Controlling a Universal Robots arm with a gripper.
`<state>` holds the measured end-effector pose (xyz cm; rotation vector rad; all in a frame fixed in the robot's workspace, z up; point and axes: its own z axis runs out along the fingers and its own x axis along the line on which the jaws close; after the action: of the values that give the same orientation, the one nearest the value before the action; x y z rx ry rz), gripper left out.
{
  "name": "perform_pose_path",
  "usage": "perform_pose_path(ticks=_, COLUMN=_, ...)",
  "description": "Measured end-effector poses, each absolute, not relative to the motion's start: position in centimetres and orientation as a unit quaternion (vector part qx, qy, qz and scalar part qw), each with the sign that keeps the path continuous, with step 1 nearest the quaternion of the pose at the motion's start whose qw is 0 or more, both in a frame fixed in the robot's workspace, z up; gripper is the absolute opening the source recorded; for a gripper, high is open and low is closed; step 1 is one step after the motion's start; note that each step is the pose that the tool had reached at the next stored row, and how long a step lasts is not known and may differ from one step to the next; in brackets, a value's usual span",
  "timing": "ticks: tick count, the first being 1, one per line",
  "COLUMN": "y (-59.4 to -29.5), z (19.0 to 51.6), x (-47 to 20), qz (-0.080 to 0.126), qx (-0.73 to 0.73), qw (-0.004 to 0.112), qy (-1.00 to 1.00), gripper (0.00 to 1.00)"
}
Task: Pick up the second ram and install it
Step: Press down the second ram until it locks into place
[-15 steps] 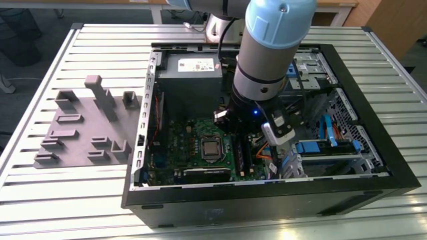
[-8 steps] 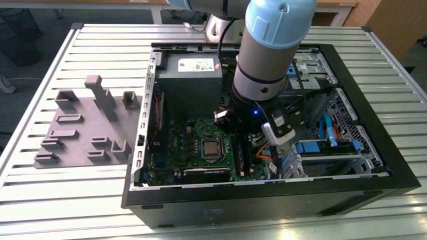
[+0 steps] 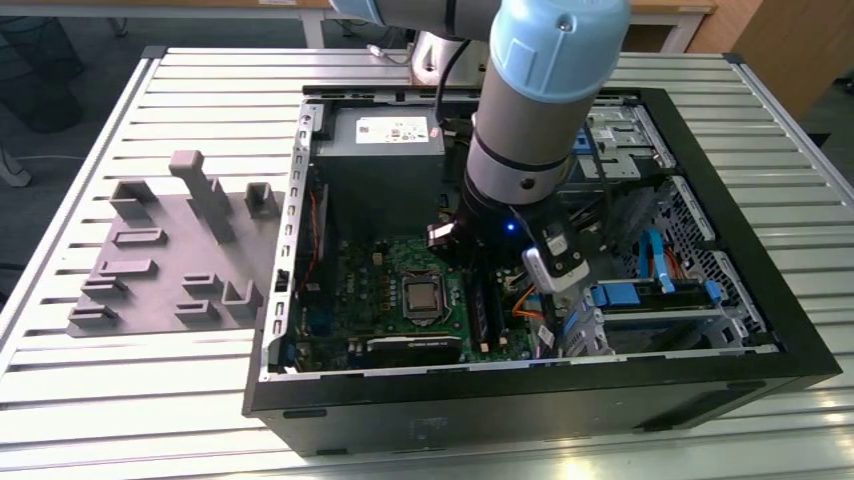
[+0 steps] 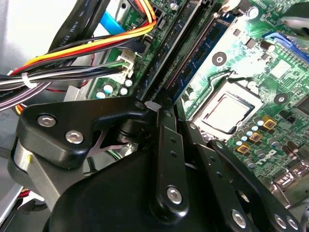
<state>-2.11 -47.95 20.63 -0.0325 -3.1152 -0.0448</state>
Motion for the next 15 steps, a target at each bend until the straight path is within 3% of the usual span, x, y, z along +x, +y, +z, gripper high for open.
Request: perform_pose_path(ticks=15, y=-47.95, z=20.16, x=-2.11, qz=-0.014, qx=-0.01, qw=0.013, qy=-1.0, gripper=0.14)
